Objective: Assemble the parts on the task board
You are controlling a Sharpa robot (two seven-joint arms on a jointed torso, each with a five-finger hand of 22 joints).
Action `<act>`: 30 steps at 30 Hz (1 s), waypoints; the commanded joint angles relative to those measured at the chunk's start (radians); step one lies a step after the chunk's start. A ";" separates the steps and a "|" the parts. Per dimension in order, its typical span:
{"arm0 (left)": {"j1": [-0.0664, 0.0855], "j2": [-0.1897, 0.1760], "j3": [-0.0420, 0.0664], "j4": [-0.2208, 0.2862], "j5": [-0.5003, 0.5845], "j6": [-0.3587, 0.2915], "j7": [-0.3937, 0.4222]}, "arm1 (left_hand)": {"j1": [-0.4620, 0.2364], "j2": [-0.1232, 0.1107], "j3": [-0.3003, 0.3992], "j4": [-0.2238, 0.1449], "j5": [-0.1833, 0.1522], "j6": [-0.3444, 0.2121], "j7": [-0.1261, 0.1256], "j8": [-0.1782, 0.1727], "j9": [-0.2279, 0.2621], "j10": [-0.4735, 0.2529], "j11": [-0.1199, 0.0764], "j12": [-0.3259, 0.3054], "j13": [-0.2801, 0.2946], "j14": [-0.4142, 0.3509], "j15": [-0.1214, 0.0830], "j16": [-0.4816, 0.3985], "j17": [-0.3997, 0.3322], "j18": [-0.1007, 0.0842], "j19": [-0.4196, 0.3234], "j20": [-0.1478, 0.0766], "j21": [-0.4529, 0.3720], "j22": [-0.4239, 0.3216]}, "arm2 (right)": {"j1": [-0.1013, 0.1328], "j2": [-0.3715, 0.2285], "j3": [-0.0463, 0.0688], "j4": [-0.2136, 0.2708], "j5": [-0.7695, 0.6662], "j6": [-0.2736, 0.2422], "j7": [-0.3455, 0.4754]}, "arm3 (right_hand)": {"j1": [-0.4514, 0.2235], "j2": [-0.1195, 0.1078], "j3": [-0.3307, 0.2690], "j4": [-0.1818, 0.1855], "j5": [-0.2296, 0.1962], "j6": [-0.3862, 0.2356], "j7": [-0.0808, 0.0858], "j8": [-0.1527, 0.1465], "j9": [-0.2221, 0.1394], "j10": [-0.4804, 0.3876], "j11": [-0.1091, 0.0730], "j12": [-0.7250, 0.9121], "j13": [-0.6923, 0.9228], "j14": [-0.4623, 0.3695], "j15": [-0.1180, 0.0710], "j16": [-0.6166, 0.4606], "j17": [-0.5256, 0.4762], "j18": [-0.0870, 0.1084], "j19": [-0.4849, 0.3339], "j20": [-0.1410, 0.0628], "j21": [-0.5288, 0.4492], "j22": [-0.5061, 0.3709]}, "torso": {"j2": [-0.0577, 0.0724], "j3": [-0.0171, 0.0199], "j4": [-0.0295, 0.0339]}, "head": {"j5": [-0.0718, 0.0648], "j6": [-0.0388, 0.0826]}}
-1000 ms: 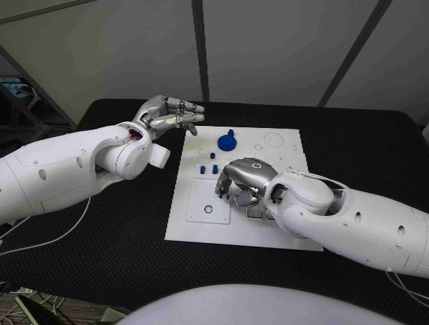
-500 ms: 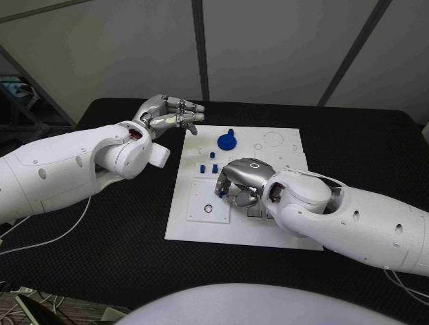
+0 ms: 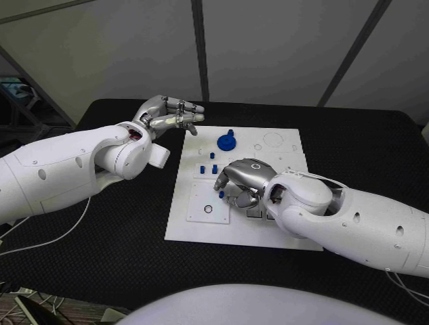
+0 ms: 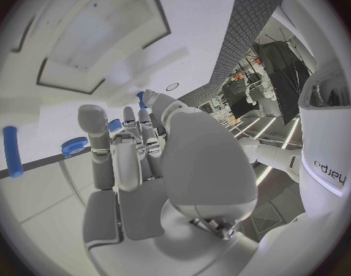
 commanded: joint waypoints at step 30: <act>0.001 -0.006 0.001 -0.001 0.003 0.015 0.005 | -0.002 0.011 0.001 -0.006 -0.004 0.002 0.002 -0.002 -0.002 -0.011 0.000 0.006 -0.001 0.005 0.000 -0.008 -0.002 0.004 0.003 0.003 -0.007 -0.002 | 0.022 -0.251 0.090 0.079 0.014 -0.004 -0.072 | -0.021 -0.019 -0.047 0.007 -0.007 0.004 -0.031 0.002 0.002 -0.007 -0.007 0.047 0.002 0.046 0.002 -0.024 -0.025 0.003 0.002 -0.003 -0.011 -0.006 | 0.001 0.0004 -0.0029 | -0.037 0.030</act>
